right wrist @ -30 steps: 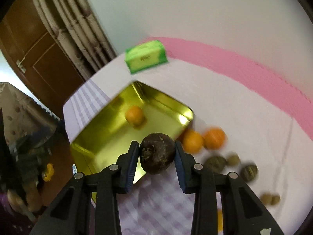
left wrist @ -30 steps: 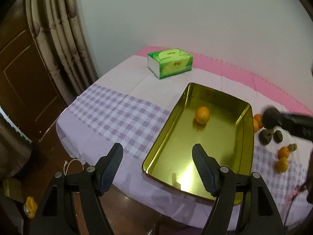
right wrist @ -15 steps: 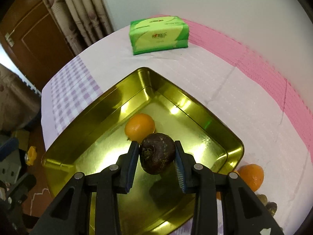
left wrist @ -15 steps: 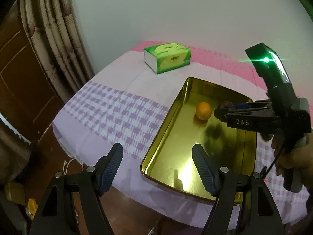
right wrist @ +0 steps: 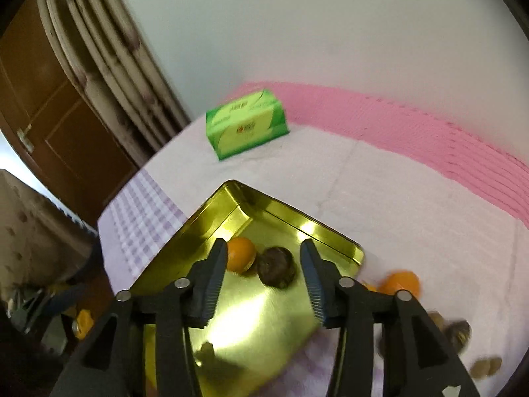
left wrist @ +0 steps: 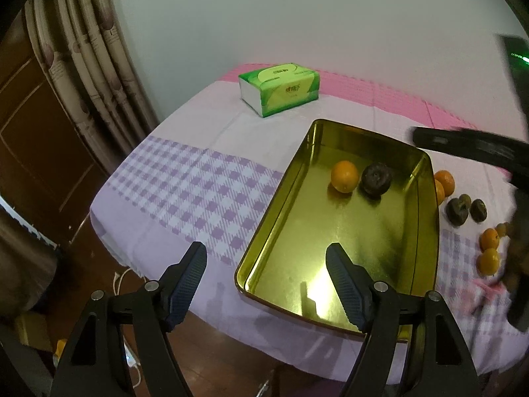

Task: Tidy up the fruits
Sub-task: 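Carry the dark brown fruit into the gold tin and open the right gripper, then grasp another tangerine with the left gripper while the right gripper moves toward the green fruits, then grasp two small green fruits with the right gripper while the left lifts the tangerine, then release the tangerine into the tin with the left gripper while the right holds green fruits, then carry the two green fruits into the gold tin and open the right gripper, then move the left gripper to a dark brown fruit and grasp it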

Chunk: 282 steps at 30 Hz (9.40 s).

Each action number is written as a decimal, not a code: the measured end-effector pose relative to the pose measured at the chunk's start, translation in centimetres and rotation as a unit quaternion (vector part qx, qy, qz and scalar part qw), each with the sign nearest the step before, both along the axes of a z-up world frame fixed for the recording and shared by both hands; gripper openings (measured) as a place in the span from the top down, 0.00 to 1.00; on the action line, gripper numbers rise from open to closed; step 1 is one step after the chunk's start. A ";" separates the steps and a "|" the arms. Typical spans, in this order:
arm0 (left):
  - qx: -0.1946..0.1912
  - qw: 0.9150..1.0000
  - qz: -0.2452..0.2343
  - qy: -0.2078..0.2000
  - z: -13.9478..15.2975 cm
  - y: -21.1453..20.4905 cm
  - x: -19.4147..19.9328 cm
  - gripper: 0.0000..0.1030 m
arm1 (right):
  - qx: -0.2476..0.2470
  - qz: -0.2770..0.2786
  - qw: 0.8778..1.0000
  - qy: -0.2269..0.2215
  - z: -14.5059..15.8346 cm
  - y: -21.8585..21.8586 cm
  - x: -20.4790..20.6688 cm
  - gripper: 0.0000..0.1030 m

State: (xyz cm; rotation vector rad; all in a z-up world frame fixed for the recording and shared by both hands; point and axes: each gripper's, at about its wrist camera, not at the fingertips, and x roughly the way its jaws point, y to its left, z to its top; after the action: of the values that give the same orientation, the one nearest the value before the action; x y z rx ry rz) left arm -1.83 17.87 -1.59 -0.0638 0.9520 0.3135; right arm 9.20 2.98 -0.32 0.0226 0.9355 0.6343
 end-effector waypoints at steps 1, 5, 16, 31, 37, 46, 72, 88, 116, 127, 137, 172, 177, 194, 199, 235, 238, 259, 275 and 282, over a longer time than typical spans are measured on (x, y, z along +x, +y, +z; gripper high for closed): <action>0.002 1.000 -0.001 0.000 0.0 -0.1 0.0 0.27 | 0.006 -0.006 1.000 -0.007 0.4 -1.1 -0.7 0.51; 0.007 1.000 -0.007 0.001 0.0 -0.5 -0.1 0.26 | -0.010 -0.059 0.997 -0.048 0.8 -7.7 -4.3 0.38; 0.003 0.996 -0.086 -0.026 0.9 -4.4 -0.9 0.26 | -0.171 -0.283 0.943 -0.023 -5.7 -27.0 -8.0 0.33; -0.121 0.935 -0.330 0.054 -0.8 -20.4 4.2 0.26 | -0.157 -0.324 0.933 -0.008 -8.2 -31.3 -7.8 0.05; -0.126 0.928 -0.342 0.079 -3.2 -23.9 7.0 0.27 | -0.152 -0.319 0.935 -0.004 -8.5 -31.6 -7.6 0.02; -0.126 0.925 -0.341 0.107 -5.9 -25.6 8.7 0.44 | -0.152 -0.319 0.936 -0.003 -8.8 -31.7 -7.7 0.00; -0.184 0.937 -0.295 0.038 1.2 -17.4 3.0 0.61 | -0.125 -0.053 0.991 -0.008 -6.4 -22.2 0.9 0.30; -0.208 0.949 -0.238 0.017 2.4 -12.5 2.7 0.61 | -0.098 -0.164 0.981 -0.030 -6.9 -24.6 -2.4 0.58; -0.101 0.985 -0.133 0.040 -4.2 -2.5 6.5 0.60 | -0.096 -0.231 0.968 -0.033 -8.1 -27.7 -3.6 0.57; -0.093 0.988 -0.114 0.046 -5.1 -1.4 6.9 0.60 | -0.110 -0.230 0.966 -0.035 -8.1 -27.4 -3.6 0.57; -0.082 0.989 -0.119 0.032 -4.5 -1.8 6.7 0.60 | -0.116 -0.229 0.966 -0.036 -8.0 -27.2 -3.5 0.57; -0.068 0.994 -0.081 0.012 -0.4 -2.2 2.5 0.32 | -0.095 -0.136 0.984 -0.068 -2.0 -18.6 -8.2 0.57; -0.070 0.995 -0.069 0.011 -0.4 -1.2 2.5 0.30 | -0.094 -0.091 0.988 -0.087 0.1 -14.6 -8.5 0.57; -0.064 0.998 0.003 -0.017 1.7 3.2 2.3 0.11 | -0.091 0.069 0.987 -0.109 2.2 -1.3 -9.5 0.57; -0.058 0.998 -0.003 -0.019 2.3 3.0 2.2 0.06 | -0.086 0.096 0.988 -0.090 1.2 1.5 -8.1 0.57; -0.020 0.997 0.073 -0.030 2.1 5.9 2.3 0.05 | -0.040 0.117 0.989 0.077 -7.1 11.1 -3.4 0.56; -0.014 0.997 0.072 -0.026 2.1 5.7 2.4 0.05 | -0.030 0.117 0.990 0.079 -6.9 11.1 -3.3 0.56; 0.001 0.999 0.048 -0.014 1.5 4.4 2.8 0.05 | -0.006 0.064 0.997 0.043 -4.4 6.5 -4.5 0.36; 0.030 0.999 -0.028 -0.014 1.4 0.2 2.7 0.05 | -0.006 -0.129 0.991 -0.024 -1.4 -14.0 -6.7 0.26; -0.019 0.985 -0.165 -0.036 3.0 -5.1 1.8 0.05 | -0.140 -0.223 0.964 -0.047 -5.0 -24.0 -7.5 0.26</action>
State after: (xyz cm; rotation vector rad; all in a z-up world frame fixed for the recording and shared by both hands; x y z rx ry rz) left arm -0.04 12.79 1.36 0.0476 0.8806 -0.0129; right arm 1.75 -20.98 -5.34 -0.0480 0.8840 0.0817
